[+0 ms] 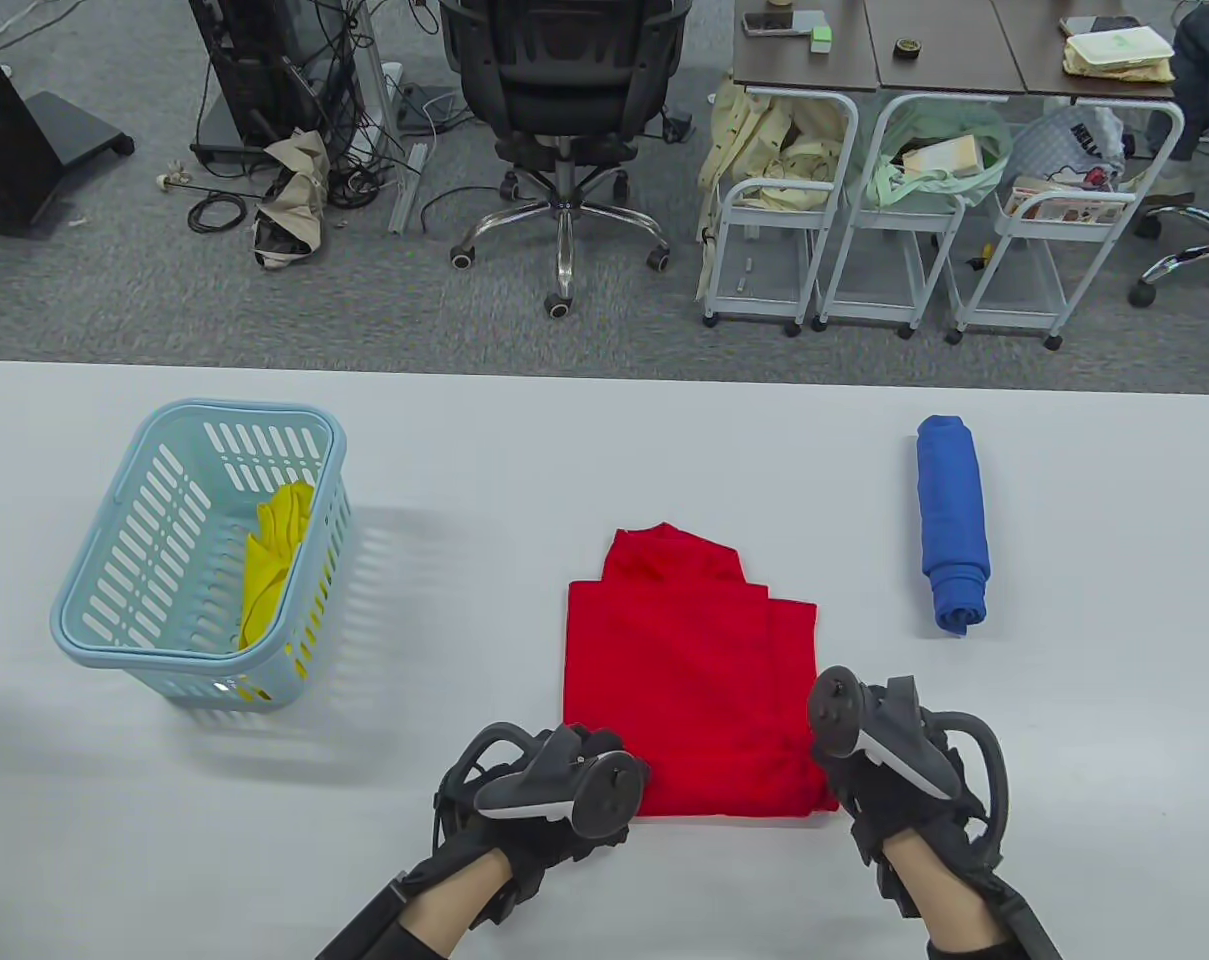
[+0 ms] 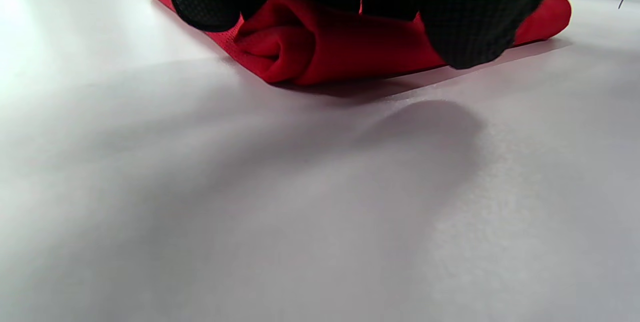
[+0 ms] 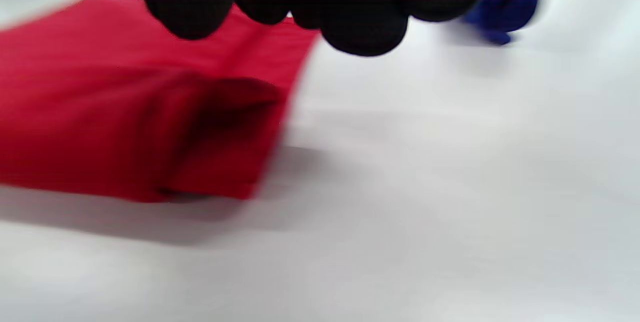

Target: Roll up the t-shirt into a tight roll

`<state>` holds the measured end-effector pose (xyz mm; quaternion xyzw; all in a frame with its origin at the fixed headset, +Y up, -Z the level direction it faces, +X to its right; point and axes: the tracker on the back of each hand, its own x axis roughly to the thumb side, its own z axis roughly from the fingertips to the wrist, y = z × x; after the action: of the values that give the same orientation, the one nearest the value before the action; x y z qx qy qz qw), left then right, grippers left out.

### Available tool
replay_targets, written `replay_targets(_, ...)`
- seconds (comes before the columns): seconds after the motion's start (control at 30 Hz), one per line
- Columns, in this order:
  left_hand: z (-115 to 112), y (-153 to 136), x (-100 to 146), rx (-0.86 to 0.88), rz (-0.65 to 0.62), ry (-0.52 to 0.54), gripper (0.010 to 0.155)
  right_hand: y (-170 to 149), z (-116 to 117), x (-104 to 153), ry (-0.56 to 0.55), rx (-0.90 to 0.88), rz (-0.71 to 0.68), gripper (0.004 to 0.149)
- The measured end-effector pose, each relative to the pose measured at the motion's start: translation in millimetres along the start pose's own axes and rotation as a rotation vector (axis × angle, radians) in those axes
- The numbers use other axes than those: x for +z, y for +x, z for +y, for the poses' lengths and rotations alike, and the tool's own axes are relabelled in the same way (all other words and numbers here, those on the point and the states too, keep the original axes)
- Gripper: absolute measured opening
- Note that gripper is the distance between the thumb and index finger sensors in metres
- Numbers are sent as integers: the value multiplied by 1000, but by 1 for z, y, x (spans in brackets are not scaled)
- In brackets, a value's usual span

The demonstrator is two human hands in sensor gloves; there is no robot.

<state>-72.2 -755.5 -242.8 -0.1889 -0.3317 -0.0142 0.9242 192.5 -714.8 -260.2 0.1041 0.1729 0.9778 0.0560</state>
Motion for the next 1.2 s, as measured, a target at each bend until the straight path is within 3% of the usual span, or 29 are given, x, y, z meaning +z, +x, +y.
replay_targets(0.1, 0, -2, -1, -3, 2, -3, 66, 15, 13, -4, 90, -120, -181, 53)
replay_targets(0.17, 0, 1, -1, -74, 9, 2, 69, 25, 37, -12, 209, 103, -119, 67)
replay_targets(0.27, -1, 4, -1, -140, 24, 7, 71, 31, 41, -15, 197, 214, -102, 80)
replay_targets(0.37, -2, 1, -2, -207, 72, 20, 69, 27, 41, -18, 191, 164, -87, 75)
replay_targets(0.5, 5, -7, -2, -176, 57, 122, 53, 16, 30, -21, 145, 48, -109, 48)
replay_targets(0.53, 10, -10, 1, -148, 43, 174, 47, 10, 26, -22, 152, -20, -107, 46)
replay_targets(0.6, 16, -18, 7, 4, 19, 173, 46, -1, 23, -19, 207, -122, -147, 45)
replay_targets(0.7, 10, -35, 9, 374, -7, 86, 46, -15, 28, -16, 318, -288, -120, 47)
replay_targets(0.73, 8, -38, 7, 411, 5, 75, 47, -17, 30, -17, 337, -276, -93, 48)
replay_targets(0.77, 4, -41, 4, 371, 38, 71, 47, -18, 32, -20, 331, -231, -36, 50)
replay_targets(0.87, 8, -39, 2, -119, 179, 136, 48, -16, 32, -22, 297, -211, 33, 51)
replay_targets(0.93, 13, -38, 7, -321, 257, 148, 47, -15, 30, -20, 264, -146, 69, 55)
replay_targets(1.1, 29, -31, 26, -47, 172, 293, 50, -14, 29, -18, 252, -121, 94, 58)
replay_targets(1.2, 25, -13, 21, 2, 18, 271, 56, -13, 29, -18, 248, -110, 92, 58)
